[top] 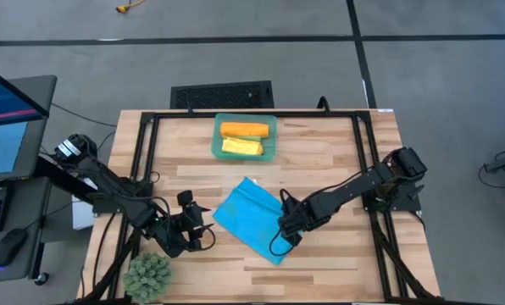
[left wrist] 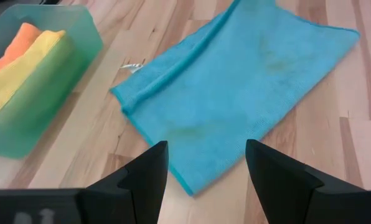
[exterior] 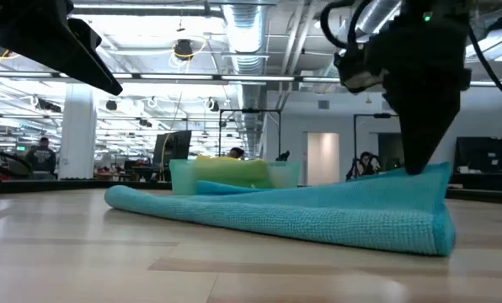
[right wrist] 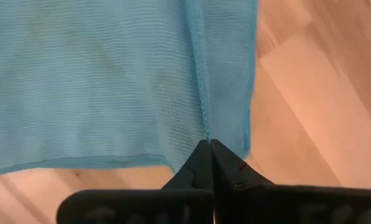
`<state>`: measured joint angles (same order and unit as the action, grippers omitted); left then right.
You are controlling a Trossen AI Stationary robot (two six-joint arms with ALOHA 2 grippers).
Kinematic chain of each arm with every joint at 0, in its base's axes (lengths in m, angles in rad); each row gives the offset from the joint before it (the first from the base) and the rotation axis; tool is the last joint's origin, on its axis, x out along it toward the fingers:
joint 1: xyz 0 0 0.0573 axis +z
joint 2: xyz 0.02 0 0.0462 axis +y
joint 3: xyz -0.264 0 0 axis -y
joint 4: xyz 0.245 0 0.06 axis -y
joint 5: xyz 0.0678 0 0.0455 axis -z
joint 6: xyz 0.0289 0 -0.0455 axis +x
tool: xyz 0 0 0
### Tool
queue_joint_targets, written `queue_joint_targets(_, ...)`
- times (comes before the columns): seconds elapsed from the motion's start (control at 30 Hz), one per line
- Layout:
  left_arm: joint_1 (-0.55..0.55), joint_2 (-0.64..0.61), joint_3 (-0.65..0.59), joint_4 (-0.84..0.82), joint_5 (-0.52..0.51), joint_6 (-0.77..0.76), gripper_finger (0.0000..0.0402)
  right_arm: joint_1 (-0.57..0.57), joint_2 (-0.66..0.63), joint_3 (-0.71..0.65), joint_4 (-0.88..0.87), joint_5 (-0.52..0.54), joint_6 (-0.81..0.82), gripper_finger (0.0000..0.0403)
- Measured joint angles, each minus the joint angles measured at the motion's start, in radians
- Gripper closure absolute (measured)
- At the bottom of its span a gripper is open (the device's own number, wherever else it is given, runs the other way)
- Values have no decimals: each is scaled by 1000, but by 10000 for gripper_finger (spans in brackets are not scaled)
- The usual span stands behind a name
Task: Roll microfiber towels into tight, uniform cylinder then place into a basket
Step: Fold the blue towel
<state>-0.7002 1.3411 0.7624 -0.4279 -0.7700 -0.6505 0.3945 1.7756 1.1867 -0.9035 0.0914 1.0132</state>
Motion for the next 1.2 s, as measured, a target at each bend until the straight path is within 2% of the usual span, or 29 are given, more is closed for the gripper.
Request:
queue_joint_targets(0.1,6,0,0,11,-5,-1,194,-3,0,3,-69,18,67,398)
queue_joint_targets(0.27,16,17,0,79,0,28,194,-11,0,3,-13,41,47,391)
queue_joint_targets(0.47,25,58,0,101,52,80,194,-27,14,3,23,42,0,356)
queue_joint_targets(0.87,10,60,33,100,86,103,194,-32,13,5,13,24,-18,269)
queue_joint_targets(1.03,-30,59,74,62,83,131,194,-33,10,87,-81,26,-48,256)
queue_joint_targets(1.13,-61,59,104,-4,73,115,194,-27,9,177,-173,86,-62,255)
queue_joint_targets(1.2,-86,59,126,-54,73,95,194,-14,8,228,-179,192,-111,257)
